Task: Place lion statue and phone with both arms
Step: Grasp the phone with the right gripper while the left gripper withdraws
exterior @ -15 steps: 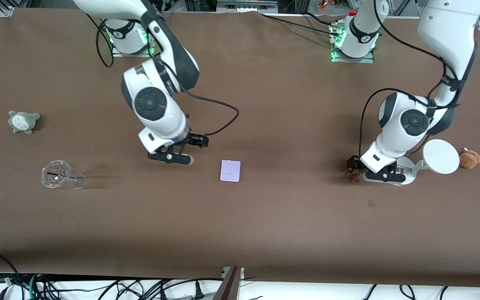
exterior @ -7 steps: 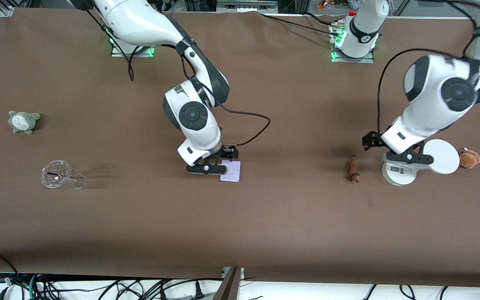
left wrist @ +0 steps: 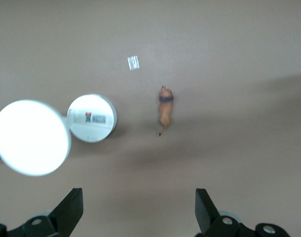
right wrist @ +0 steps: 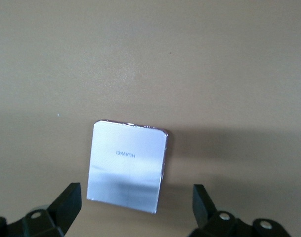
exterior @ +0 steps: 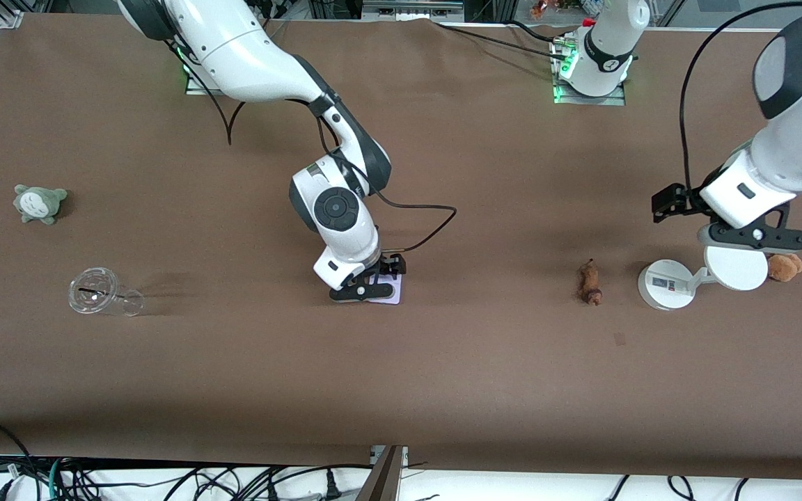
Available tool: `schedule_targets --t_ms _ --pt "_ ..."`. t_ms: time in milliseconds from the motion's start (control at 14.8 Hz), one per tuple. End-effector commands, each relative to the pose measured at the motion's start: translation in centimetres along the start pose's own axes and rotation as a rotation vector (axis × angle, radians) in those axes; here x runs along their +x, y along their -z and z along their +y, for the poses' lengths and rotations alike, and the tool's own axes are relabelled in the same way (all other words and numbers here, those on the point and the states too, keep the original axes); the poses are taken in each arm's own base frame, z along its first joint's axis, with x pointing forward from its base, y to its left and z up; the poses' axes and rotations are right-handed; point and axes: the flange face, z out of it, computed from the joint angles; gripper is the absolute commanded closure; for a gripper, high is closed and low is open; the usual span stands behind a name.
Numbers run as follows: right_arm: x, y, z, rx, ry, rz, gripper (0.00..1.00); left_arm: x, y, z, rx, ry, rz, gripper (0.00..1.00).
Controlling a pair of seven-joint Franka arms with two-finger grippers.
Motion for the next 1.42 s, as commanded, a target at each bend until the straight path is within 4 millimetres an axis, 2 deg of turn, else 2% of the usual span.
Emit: schedule_targets --t_ms 0,135,338,405,541,811,878,946,1014,1081,1216,1284,1351 --pt "0.2 -1.0 -1.1 0.006 0.043 0.035 0.00 -0.9 4.4 -0.9 -0.016 -0.014 -0.014 0.00" --pt "-0.2 -2.3 -1.3 -0.005 0.064 0.047 0.00 -1.4 6.2 -1.5 -0.019 -0.014 -0.018 0.00" --pt "-0.8 -3.7 -2.1 -0.006 0.082 0.067 0.00 -2.8 7.4 -3.1 -0.017 0.011 -0.017 0.00" --pt "-0.8 -4.0 -2.1 -0.003 0.081 0.072 0.00 -3.3 6.9 -3.2 -0.017 0.010 -0.044 0.00" --pt "-1.0 -4.5 -2.3 0.002 0.084 0.081 0.01 -3.7 6.1 -4.8 -0.020 0.042 -0.072 0.00" --pt "-1.2 -5.4 -2.2 -0.005 0.089 0.082 0.02 -4.3 7.4 -4.4 -0.010 0.040 -0.057 0.00" --pt "-1.5 -5.7 -2.5 -0.013 0.097 0.081 0.05 -4.3 7.4 -4.4 -0.010 0.040 -0.056 0.00" --pt "-1.7 -5.9 -2.6 -0.022 0.108 0.083 0.11 -4.2 7.4 -4.0 -0.009 0.040 -0.057 0.00" --pt "-1.7 -5.9 -2.6 -0.025 0.113 0.085 0.23 -4.2 7.4 -3.6 -0.009 0.040 -0.059 0.00" --pt "-1.5 -5.6 -2.4 -0.027 0.117 0.087 0.41 -4.1 7.4 -3.3 -0.004 0.036 -0.056 0.00" --pt "-1.2 -5.1 -2.3 -0.028 0.121 0.088 0.70 -3.7 7.4 -3.6 0.005 0.036 -0.043 0.00" --pt "-0.9 -4.6 -2.0 -0.034 0.124 0.088 0.80 -3.5 7.4 -3.7 -0.003 0.036 -0.029 0.00" --pt "-0.6 -3.7 -1.7 -0.047 0.123 0.079 0.81 -3.5 7.6 -3.7 -0.002 0.032 -0.022 0.00"
